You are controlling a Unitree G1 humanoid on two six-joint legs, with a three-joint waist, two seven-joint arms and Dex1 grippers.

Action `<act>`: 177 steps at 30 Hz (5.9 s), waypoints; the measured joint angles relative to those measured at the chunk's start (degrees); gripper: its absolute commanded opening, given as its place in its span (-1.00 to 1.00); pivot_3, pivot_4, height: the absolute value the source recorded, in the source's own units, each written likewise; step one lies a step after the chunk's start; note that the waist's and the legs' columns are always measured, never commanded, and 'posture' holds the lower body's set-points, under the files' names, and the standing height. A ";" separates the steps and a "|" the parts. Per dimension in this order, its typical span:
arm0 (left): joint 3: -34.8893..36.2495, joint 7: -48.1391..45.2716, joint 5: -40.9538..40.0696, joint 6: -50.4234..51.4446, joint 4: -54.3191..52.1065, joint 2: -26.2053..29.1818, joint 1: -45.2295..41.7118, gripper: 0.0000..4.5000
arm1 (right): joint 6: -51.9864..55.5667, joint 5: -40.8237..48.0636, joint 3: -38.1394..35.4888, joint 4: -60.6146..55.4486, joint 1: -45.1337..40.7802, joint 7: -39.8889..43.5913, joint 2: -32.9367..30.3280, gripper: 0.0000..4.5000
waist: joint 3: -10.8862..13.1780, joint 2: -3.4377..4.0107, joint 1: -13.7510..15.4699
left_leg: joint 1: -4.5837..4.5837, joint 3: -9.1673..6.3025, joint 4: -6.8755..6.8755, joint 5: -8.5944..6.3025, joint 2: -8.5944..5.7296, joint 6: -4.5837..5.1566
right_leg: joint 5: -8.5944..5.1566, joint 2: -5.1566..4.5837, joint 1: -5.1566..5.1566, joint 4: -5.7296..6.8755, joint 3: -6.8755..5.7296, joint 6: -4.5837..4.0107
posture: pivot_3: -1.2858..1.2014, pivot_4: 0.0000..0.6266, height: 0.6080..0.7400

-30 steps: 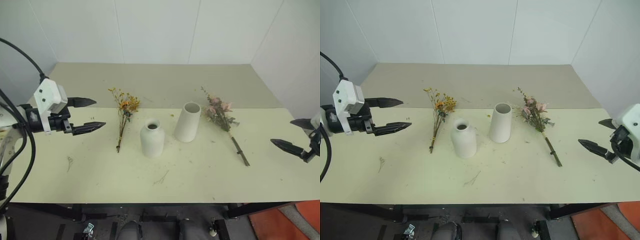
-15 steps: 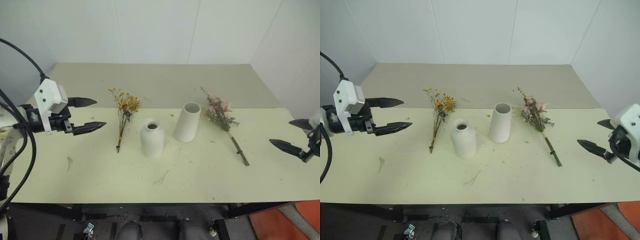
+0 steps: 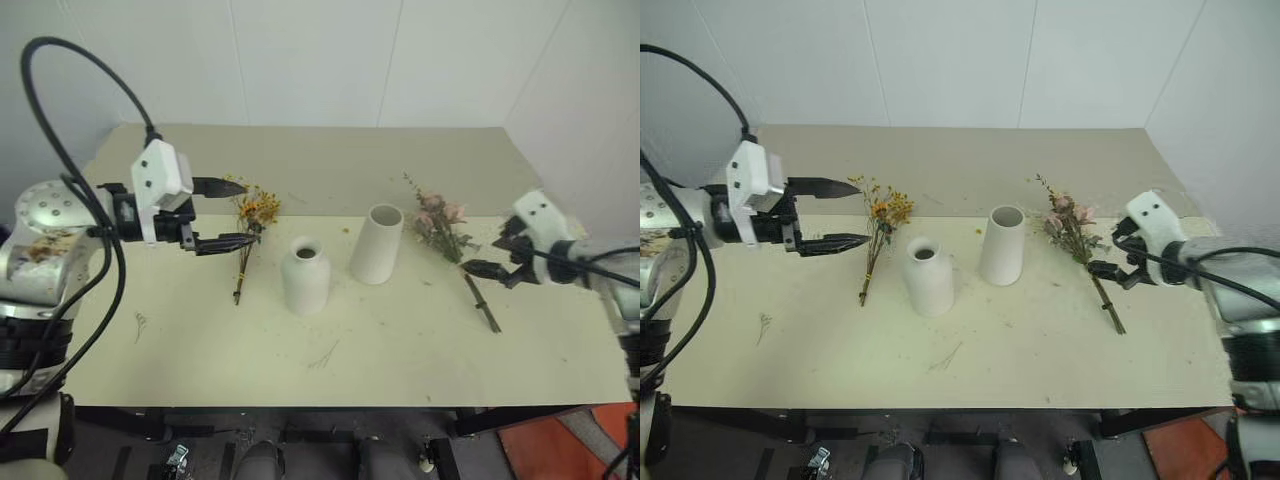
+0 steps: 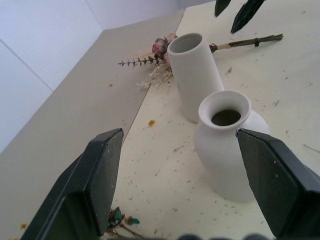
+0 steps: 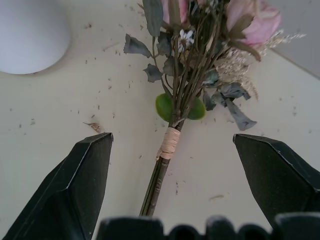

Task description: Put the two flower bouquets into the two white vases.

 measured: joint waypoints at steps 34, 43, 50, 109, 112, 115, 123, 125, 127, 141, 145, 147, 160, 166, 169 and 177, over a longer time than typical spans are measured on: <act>0.08 1.39 2.63 -0.43 0.25 0.23 3.19 0.76 | -34.47 0.51 -21.33 5.25 -10.04 -32.72 27.16 -0.92 | 0.01 0.03 -1.09 | -0.02 -0.01 -0.10 0.00 0.02 0.00 | 0.01 -0.01 -0.08 0.11 0.02 0.00 | 0.03 -0.52 1.00; 2.94 1.36 2.44 -0.29 1.61 0.51 4.35 0.76 | -33.82 22.36 -27.56 -6.75 -11.28 -26.54 36.96 -0.92 | 0.02 0.06 -1.43 | 0.00 -0.06 -0.14 0.00 0.04 0.00 | 0.01 0.00 -0.05 0.14 -0.04 -0.01 | 0.03 -0.52 1.00; 4.03 1.47 2.42 0.23 0.81 1.33 6.79 0.76 | -33.41 23.40 -21.72 -10.31 -5.58 -24.93 40.28 -0.92 | 0.03 0.08 -1.48 | 0.02 -0.05 -0.13 0.00 0.04 0.00 | 0.01 0.00 -0.07 0.13 -0.04 -0.01 | 0.03 -0.52 1.00; 8.45 10.96 3.29 12.54 -2.25 4.71 12.53 0.76 | -36.32 17.71 -10.84 -21.00 16.30 -15.65 34.46 0.98 | 0.04 0.09 -1.48 | 0.06 -0.06 -0.14 0.00 0.03 0.00 | -0.01 0.00 -0.05 0.10 -0.03 -0.01 | 0.03 -0.52 1.00; 8.65 18.34 6.27 18.18 -4.27 4.73 14.96 0.76 | -32.03 18.02 -12.79 -24.04 16.93 -13.86 25.62 0.98 | 0.05 0.08 -1.07 | 0.01 -0.06 -0.15 0.00 0.03 0.00 | -0.01 -0.01 -0.05 0.06 -0.05 0.00 | 0.03 -0.52 1.00; 10.65 24.12 7.10 21.81 -7.82 2.19 17.25 0.76 | -26.40 19.36 -15.19 -27.05 18.11 -10.77 16.60 0.98 | 0.05 0.07 -0.59 | 0.03 -0.06 -0.13 -0.01 0.03 0.00 | -0.01 -0.01 -0.03 0.05 -0.05 0.00 | 0.03 -0.52 1.00; 6.22 32.90 5.48 40.05 -9.73 -2.64 9.95 0.76 | -18.29 25.08 -16.22 -34.83 20.98 4.32 -0.74 0.98 | 0.02 -0.01 0.09 | 0.16 -0.10 -0.10 -0.01 0.01 0.00 | -0.01 0.02 0.13 0.05 -0.06 0.01 | 0.03 -0.52 1.00; 2.35 33.72 6.15 42.82 -5.52 -3.89 6.61 0.76 | -17.40 25.64 -16.04 -37.07 21.04 5.90 -1.86 0.98 | 0.02 -0.02 0.11 | 0.16 -0.10 -0.08 -0.01 -0.01 0.00 | -0.01 0.01 0.13 0.05 -0.06 0.01 | 0.03 -0.52 1.00; -0.70 34.63 7.14 43.99 -0.10 -6.63 3.64 0.76 | -16.35 25.85 -16.00 -38.23 20.88 6.17 -2.22 0.98 | 0.01 -0.04 0.15 | 0.14 -0.12 -0.07 -0.01 -0.01 0.00 | -0.01 0.01 0.11 0.05 -0.07 0.01 | 0.03 -0.52 1.00; -7.84 32.23 10.02 39.69 27.65 -17.46 -9.63 0.76 | -14.01 26.50 -15.87 -39.94 21.37 2.26 -1.37 0.98 | 0.02 -0.08 0.16 | 0.02 -0.14 -0.05 0.00 -0.03 0.01 | 0.00 0.00 0.05 0.03 -0.09 0.00 | 0.03 -0.52 1.00; -8.99 29.98 11.27 37.71 31.14 -17.75 -11.32 0.49 | -13.69 26.53 -16.00 -40.87 22.70 1.79 -1.36 1.00 | 0.02 -0.07 0.18 | 0.05 -0.14 -0.04 0.00 -0.04 0.01 | -0.01 -0.01 0.07 0.04 -0.09 0.00 | 0.03 -0.52 1.00; -9.11 29.74 11.95 37.11 32.58 -18.43 -12.11 0.21 | -13.64 26.50 -16.09 -41.05 22.93 1.13 -1.36 1.00 | 0.02 -0.08 0.27 | 0.05 -0.14 -0.03 0.00 -0.04 0.01 | -0.01 -0.01 0.08 0.05 -0.09 0.00 | 0.03 -0.52 1.00; -7.60 30.48 14.22 33.53 38.40 -21.70 -14.41 -0.99 | -13.65 24.84 -16.12 -41.46 24.52 -0.08 -1.36 1.00 | 0.01 -0.09 0.28 | 0.04 -0.16 -0.02 0.00 -0.05 0.01 | 0.00 -0.02 0.08 0.05 -0.09 0.00 | 0.03 -0.52 1.00; 2.91 37.27 12.39 26.31 33.76 -22.93 -9.93 -0.99 | -13.65 24.49 -16.99 -42.38 26.44 -0.13 -1.37 1.00 | 0.01 -0.09 0.16 | 0.00 -0.18 -0.02 0.00 -0.03 0.00 | 0.00 -0.02 0.04 0.05 -0.09 0.00 | 0.03 -0.52 1.00; 11.34 37.44 6.15 23.42 26.84 -25.42 -8.77 -0.99 | -13.66 24.51 -18.13 -42.57 27.90 0.05 -1.38 1.00 | 0.04 -0.13 0.45 | -0.04 -0.18 0.03 0.00 -0.03 0.00 | 0.01 -0.06 0.07 0.05 -0.14 0.01 | 0.03 -0.52 1.00; 24.24 26.31 -17.81 16.17 8.63 -30.61 -9.01 -0.99 | -13.90 24.31 -19.35 -43.46 30.04 0.03 -1.34 1.00 | 0.02 -0.13 0.56 | 0.10 -0.18 0.05 0.00 -0.03 0.00 | 0.01 -0.05 0.20 0.07 -0.14 0.01 | 0.03 -0.52 1.00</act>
